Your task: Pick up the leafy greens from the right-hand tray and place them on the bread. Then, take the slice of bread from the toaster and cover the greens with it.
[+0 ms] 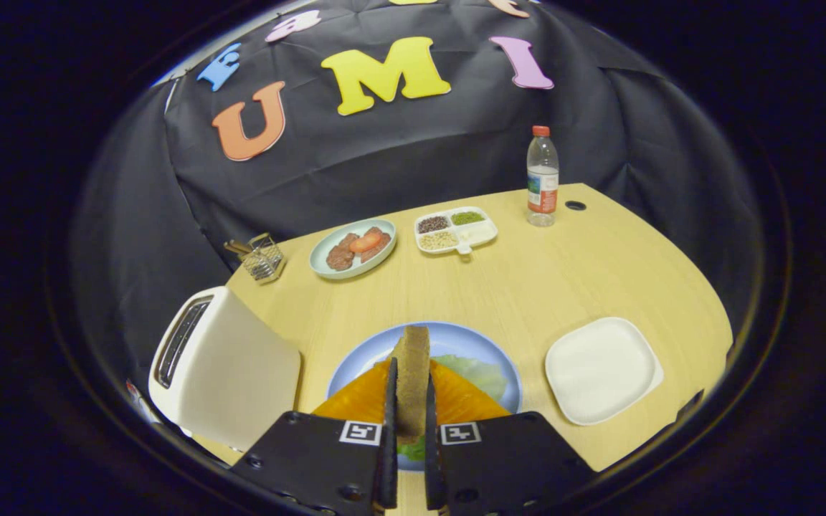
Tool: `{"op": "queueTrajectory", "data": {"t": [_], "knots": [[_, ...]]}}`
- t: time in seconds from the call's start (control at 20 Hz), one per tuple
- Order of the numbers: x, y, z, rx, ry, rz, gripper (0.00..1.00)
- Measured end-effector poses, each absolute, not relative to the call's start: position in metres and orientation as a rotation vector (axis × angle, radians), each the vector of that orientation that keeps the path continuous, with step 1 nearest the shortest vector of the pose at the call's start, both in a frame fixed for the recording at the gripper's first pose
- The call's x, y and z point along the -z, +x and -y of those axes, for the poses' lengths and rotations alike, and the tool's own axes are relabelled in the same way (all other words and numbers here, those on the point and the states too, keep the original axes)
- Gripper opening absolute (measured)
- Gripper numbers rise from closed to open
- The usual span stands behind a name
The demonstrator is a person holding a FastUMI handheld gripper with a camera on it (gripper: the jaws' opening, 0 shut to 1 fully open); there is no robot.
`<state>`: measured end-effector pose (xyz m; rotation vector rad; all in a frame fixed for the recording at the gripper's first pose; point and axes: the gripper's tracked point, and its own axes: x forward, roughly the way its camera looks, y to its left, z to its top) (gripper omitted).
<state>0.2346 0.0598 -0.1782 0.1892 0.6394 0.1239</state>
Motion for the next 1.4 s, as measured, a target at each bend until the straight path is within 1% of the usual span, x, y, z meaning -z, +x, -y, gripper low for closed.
{"op": "queueTrajectory", "data": {"t": [0.15,0.25,0.4,0.6,0.7,0.75,0.8,0.85,0.95,1.25,1.4], "knots": [[0.197,0.238,-0.046,-0.139,0.213,-0.653,0.16],[0.21,0.241,-0.039,-0.15,0.251,-0.674,0.28],[0.221,0.243,-0.035,-0.172,0.325,-0.687,0.35],[0.226,0.24,-0.039,-0.178,0.353,-0.692,0.61],[0.224,0.237,-0.049,-0.187,0.33,-0.683,0.63],[0.226,0.236,-0.05,-0.181,0.293,-0.689,0.78],[0.226,0.236,-0.051,-0.174,0.258,-0.682,0.81],[0.225,0.235,-0.053,-0.167,0.221,-0.669,0.88],[0.224,0.234,-0.052,-0.14,0.143,-0.654,0.95],[0.206,0.228,-0.034,-0.045,0.022,-0.644,0.97],[0.194,0.219,-0.032,-0.056,0.042,-0.626,0.96]]}}
